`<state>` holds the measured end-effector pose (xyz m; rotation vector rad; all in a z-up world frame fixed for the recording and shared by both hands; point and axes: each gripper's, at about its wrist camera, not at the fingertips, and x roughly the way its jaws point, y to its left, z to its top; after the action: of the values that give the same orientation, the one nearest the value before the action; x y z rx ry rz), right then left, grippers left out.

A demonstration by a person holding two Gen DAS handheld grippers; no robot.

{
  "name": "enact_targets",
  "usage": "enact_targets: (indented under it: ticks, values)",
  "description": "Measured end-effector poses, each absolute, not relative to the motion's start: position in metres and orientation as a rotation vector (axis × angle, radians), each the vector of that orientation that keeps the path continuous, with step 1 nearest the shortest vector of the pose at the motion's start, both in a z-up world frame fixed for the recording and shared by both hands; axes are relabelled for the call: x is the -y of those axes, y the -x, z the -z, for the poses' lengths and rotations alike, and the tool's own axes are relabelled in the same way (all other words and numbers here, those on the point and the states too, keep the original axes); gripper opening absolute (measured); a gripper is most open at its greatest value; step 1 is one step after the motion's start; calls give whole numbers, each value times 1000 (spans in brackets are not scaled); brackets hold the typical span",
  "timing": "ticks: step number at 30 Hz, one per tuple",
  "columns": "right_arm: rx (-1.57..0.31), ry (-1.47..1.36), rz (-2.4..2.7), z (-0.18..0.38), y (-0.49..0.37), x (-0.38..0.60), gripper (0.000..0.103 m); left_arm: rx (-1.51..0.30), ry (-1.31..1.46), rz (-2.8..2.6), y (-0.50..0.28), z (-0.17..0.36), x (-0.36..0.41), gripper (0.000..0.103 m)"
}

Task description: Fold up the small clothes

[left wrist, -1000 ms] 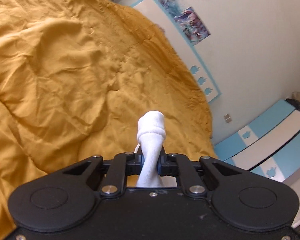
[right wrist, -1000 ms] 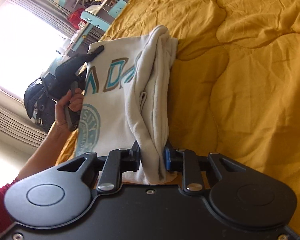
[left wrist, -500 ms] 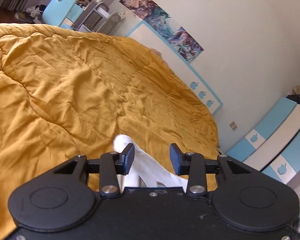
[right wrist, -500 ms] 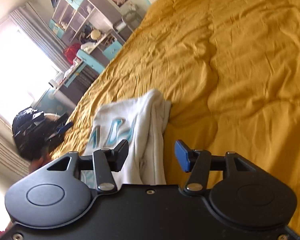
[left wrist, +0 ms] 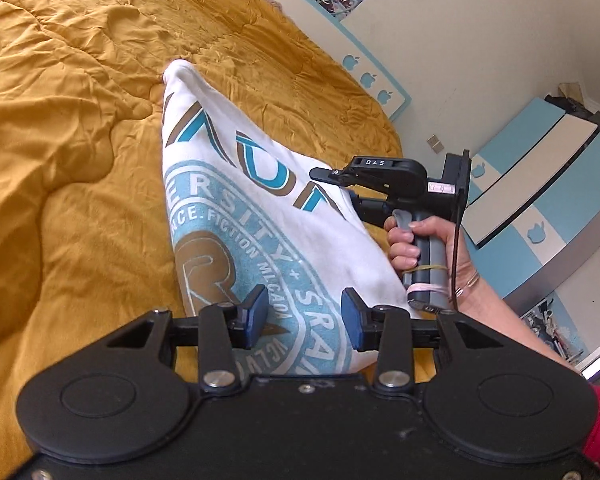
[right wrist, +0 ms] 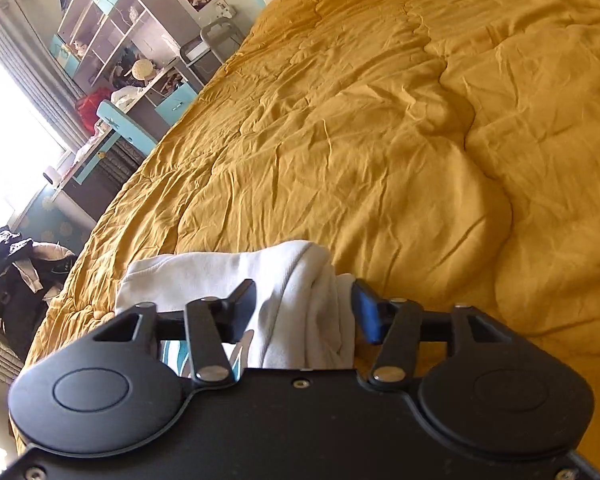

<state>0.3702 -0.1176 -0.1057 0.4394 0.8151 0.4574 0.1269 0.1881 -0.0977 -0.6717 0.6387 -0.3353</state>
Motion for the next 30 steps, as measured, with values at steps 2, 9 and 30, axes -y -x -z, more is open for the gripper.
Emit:
enact_targets:
  ticks: [2,9,30]
  values:
    - [-769,-414,-453,98,-363,114,17,-640,689,336,-128,102,-188,40]
    - [-797,-324,-398,116,-382,104,13,-650,623,329,-134,99,-183,44]
    - [-675,-146,-374,91,-166,172,30,-677,564,221,-138,87,-165,46]
